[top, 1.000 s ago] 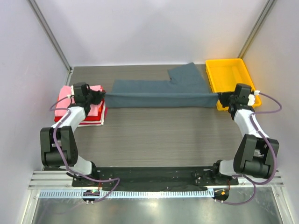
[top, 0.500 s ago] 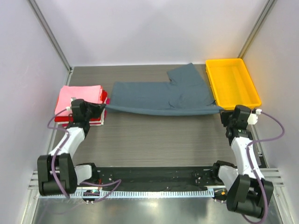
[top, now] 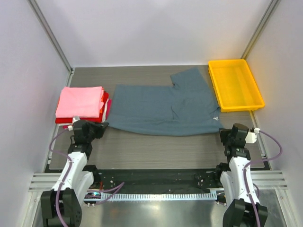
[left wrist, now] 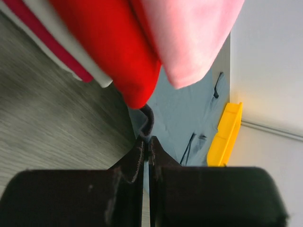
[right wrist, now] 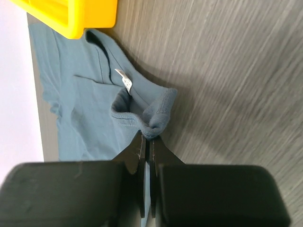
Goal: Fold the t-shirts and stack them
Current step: Fold the tshirt
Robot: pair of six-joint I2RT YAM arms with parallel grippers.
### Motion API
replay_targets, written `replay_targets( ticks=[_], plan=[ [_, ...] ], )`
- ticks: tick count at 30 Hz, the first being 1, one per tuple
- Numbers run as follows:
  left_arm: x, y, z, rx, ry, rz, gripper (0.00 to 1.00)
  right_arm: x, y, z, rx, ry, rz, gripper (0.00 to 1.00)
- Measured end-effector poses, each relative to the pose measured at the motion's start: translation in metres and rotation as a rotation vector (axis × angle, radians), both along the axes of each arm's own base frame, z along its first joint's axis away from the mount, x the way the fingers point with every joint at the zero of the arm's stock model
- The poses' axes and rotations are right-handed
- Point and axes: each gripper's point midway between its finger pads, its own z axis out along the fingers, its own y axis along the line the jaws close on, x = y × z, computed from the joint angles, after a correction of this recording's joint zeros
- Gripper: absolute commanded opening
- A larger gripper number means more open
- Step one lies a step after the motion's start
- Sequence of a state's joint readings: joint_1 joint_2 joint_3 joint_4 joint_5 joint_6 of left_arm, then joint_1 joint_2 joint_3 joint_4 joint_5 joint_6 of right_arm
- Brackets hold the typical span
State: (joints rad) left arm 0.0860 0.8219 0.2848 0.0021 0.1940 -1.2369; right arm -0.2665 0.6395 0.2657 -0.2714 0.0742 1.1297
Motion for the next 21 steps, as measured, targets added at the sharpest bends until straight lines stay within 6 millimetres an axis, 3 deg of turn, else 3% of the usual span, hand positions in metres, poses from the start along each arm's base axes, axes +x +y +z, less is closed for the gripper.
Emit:
replay_targets(
  ticks=[8,11,14,15,18,21],
  plan=[
    [-0.025,-0.002,-0.013,0.008,-0.045,-0.001,0.02,-0.014,0.002,-0.012,-0.013,-0.018,-0.006,0.04],
    [-0.036,-0.001,-0.027,-0.006,-0.038,0.018,0.04,-0.021,0.001,-0.018,-0.021,-0.013,-0.017,0.09],
    [-0.046,0.0,-0.042,-0.019,-0.008,0.044,0.07,-0.027,-0.001,-0.021,-0.03,-0.007,-0.031,0.25],
    [-0.048,0.002,-0.043,-0.021,-0.009,0.056,0.15,-0.029,-0.001,-0.021,-0.033,-0.004,-0.036,0.42],
    [-0.044,0.008,-0.027,-0.007,-0.078,0.091,0.6,-0.035,-0.004,-0.024,-0.044,0.018,-0.052,0.61],
    [-0.042,0.014,-0.009,0.007,-0.143,0.123,0.66,-0.041,-0.006,-0.028,-0.061,0.049,-0.054,0.65]
  ],
)
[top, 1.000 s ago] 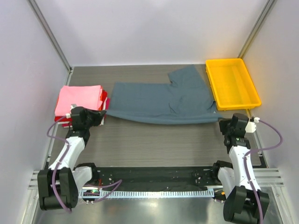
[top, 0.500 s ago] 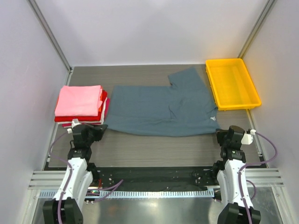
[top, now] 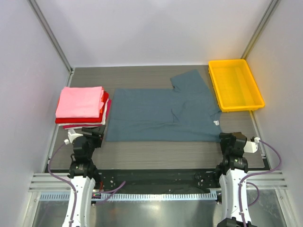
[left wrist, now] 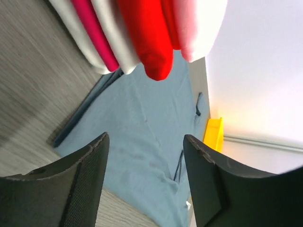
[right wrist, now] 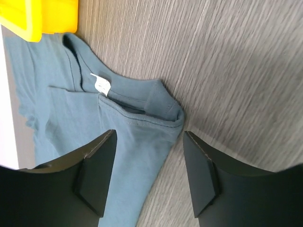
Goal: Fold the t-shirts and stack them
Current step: Fold the tshirt
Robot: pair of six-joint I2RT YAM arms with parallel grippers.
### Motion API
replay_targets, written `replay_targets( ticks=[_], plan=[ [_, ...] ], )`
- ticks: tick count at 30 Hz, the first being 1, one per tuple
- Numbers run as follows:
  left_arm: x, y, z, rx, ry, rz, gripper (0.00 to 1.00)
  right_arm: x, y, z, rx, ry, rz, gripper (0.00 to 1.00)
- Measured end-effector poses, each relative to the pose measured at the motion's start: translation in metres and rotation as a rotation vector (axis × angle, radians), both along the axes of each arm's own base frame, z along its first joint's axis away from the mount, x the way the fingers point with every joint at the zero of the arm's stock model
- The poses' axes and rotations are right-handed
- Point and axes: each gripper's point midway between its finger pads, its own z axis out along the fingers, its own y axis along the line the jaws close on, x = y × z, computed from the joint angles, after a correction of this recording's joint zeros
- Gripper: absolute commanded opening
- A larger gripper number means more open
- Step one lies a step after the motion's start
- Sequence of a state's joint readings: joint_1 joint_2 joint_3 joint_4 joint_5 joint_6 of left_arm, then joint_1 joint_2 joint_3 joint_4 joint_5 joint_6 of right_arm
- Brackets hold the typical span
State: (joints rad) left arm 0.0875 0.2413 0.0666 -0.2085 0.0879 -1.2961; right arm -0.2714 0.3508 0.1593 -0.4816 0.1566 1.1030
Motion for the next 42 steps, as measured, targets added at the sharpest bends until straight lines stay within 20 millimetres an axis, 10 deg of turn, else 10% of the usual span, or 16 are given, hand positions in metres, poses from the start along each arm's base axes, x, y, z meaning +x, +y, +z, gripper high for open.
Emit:
replay_targets(
  ticks=[7,13,22,29,35,42],
  plan=[
    [-0.016,0.008,0.009,0.11,0.122,-0.011,0.66,0.007,-0.009,0.039,-0.108,0.024,0.056,0.52],
    [0.01,-0.003,0.049,0.226,0.208,-0.167,0.64,0.057,-0.008,0.076,-0.204,0.084,0.279,0.41],
    [0.083,-0.142,0.107,0.456,0.091,-0.648,0.63,0.122,0.035,0.042,-0.191,0.221,0.643,0.36],
    [0.145,-0.206,0.066,0.506,0.132,-0.758,0.64,0.18,0.067,0.052,-0.289,0.225,0.763,0.39],
    [0.215,-0.214,0.039,0.637,0.197,-0.74,0.63,0.255,0.058,0.067,-0.355,0.21,0.741,0.39],
    [0.27,-0.184,0.072,0.721,0.165,-0.652,0.62,0.345,0.052,0.07,-0.4,0.182,0.735,0.4]
  ],
)
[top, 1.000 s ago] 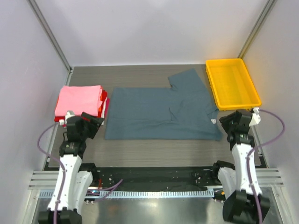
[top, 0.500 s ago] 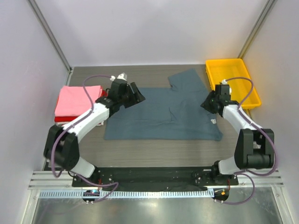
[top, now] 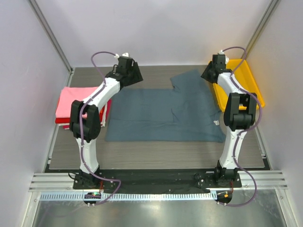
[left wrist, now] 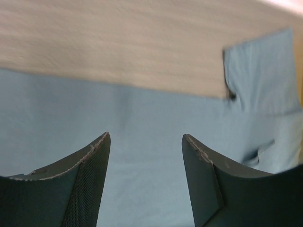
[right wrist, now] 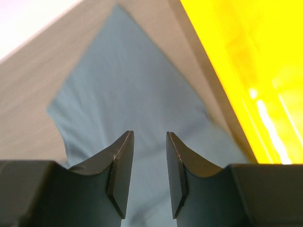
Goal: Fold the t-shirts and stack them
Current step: Fold the tshirt
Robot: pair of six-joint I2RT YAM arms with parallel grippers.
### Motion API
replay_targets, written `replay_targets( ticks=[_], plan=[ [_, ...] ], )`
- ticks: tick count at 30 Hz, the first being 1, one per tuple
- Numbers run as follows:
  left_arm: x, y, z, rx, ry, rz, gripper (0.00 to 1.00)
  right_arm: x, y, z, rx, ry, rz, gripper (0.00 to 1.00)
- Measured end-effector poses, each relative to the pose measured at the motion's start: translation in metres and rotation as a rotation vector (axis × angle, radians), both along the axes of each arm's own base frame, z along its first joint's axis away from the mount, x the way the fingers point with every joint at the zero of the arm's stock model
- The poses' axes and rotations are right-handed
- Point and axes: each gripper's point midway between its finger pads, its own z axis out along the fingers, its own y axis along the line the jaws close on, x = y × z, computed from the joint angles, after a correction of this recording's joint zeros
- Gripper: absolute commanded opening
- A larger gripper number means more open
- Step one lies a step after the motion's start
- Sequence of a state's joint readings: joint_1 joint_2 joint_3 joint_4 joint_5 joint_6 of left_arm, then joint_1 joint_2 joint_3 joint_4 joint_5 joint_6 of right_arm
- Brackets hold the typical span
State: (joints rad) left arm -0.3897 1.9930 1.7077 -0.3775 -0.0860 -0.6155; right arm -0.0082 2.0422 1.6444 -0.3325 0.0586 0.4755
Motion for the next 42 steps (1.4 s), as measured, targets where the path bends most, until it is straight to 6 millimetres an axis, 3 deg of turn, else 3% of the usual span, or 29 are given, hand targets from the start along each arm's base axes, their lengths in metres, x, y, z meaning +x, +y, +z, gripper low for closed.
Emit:
replay_targets(
  ticks=[4,10,14,18,26,34,42],
  plan=[
    [0.024,0.037,-0.005,-0.01,0.006,0.068,0.62,0.049,-0.001,-0.011,-0.011,-0.029,0.005,0.45],
    [0.043,0.093,-0.061,0.0,0.117,0.159,0.61,0.098,-0.002,-0.047,-0.026,-0.038,0.018,0.52],
    [0.045,0.107,-0.086,-0.002,0.178,0.174,0.61,0.12,-0.003,-0.067,-0.027,-0.049,0.019,0.54],
    [0.052,0.11,-0.084,-0.016,0.175,0.175,0.61,0.137,-0.002,-0.068,-0.026,-0.089,0.019,0.55],
    [0.065,0.119,-0.067,-0.052,0.139,0.174,0.62,0.153,0.002,-0.07,0.002,-0.141,0.019,0.54],
    [0.065,0.141,-0.08,-0.058,0.17,0.208,0.61,0.16,0.01,-0.07,0.051,-0.175,0.036,0.47],
    [0.064,0.146,-0.087,-0.051,0.204,0.213,0.61,0.161,0.019,-0.071,0.074,-0.184,0.054,0.44]
  ],
)
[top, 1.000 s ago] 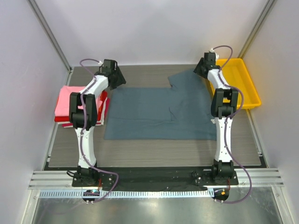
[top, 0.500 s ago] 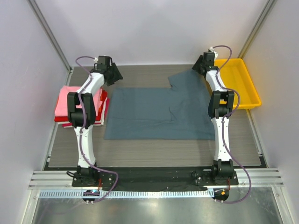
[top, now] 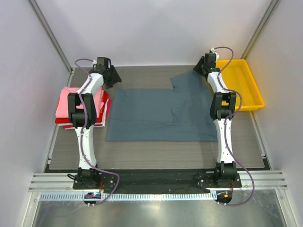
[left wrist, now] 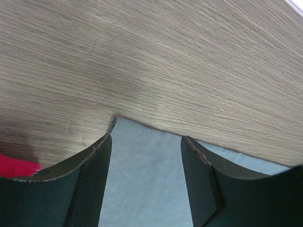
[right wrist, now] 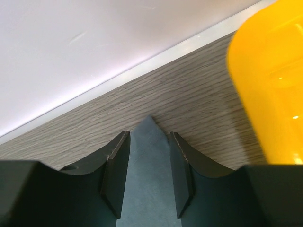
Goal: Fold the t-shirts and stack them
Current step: Fold the tshirt
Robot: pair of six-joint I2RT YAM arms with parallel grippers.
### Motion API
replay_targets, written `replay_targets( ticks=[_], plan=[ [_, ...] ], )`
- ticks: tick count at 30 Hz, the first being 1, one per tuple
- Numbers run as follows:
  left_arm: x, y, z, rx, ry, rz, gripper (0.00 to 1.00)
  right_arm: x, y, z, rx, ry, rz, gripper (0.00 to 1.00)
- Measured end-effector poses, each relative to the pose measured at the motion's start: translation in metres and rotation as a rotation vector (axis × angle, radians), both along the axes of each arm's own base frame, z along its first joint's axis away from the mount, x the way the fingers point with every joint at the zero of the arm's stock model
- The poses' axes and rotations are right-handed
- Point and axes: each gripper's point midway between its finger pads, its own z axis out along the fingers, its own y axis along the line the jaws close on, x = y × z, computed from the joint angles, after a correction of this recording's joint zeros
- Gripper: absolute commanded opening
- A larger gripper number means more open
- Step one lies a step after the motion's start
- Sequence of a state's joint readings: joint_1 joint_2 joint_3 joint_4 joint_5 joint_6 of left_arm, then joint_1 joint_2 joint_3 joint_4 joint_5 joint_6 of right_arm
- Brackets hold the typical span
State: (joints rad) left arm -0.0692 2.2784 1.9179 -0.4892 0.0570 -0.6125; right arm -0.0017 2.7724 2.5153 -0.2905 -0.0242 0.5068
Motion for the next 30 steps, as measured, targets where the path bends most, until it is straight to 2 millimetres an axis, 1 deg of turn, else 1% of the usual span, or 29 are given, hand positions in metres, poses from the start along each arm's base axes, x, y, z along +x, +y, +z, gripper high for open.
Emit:
replay_targets(
  ticks=[3,6,7,12,13,16,21,23,24,26,28,30],
  plan=[
    [0.002,0.001,0.002,0.007,0.001,-0.002,0.61,-0.001,0.011,-0.001,-0.001,0.002,0.015,0.41],
    [0.004,0.002,0.002,0.013,0.004,-0.006,0.61,-0.002,0.024,-0.002,-0.003,0.004,0.035,0.35],
    [0.004,0.003,0.002,0.014,0.006,-0.006,0.61,-0.002,0.027,-0.002,-0.008,0.005,0.037,0.29],
    [0.005,0.007,-0.007,0.026,0.027,-0.003,0.61,-0.002,0.026,-0.005,-0.039,0.011,0.01,0.2],
    [0.005,0.008,-0.01,0.03,0.032,-0.003,0.61,-0.003,0.025,-0.005,-0.043,0.012,0.005,0.14],
    [0.007,0.012,-0.018,0.043,0.05,-0.004,0.6,-0.003,0.02,-0.006,-0.061,0.015,-0.011,0.02],
    [0.006,0.019,-0.032,0.061,0.083,0.001,0.6,-0.002,0.009,-0.007,-0.088,0.017,-0.044,0.01],
    [0.005,0.021,-0.036,0.067,0.098,0.003,0.58,-0.002,0.004,-0.006,-0.094,0.017,-0.053,0.01],
    [0.004,0.022,-0.038,0.072,0.102,0.004,0.57,-0.002,0.003,-0.006,-0.094,0.016,-0.055,0.01],
    [0.005,0.024,-0.037,0.086,0.105,0.006,0.47,-0.002,0.001,-0.007,-0.094,0.017,-0.058,0.01],
    [0.009,0.025,-0.035,0.094,0.098,0.003,0.41,-0.002,-0.002,-0.007,-0.093,0.016,-0.061,0.01],
    [0.012,0.025,-0.033,0.093,0.09,0.0,0.41,-0.002,-0.004,-0.007,-0.092,0.014,-0.064,0.01]
  ],
)
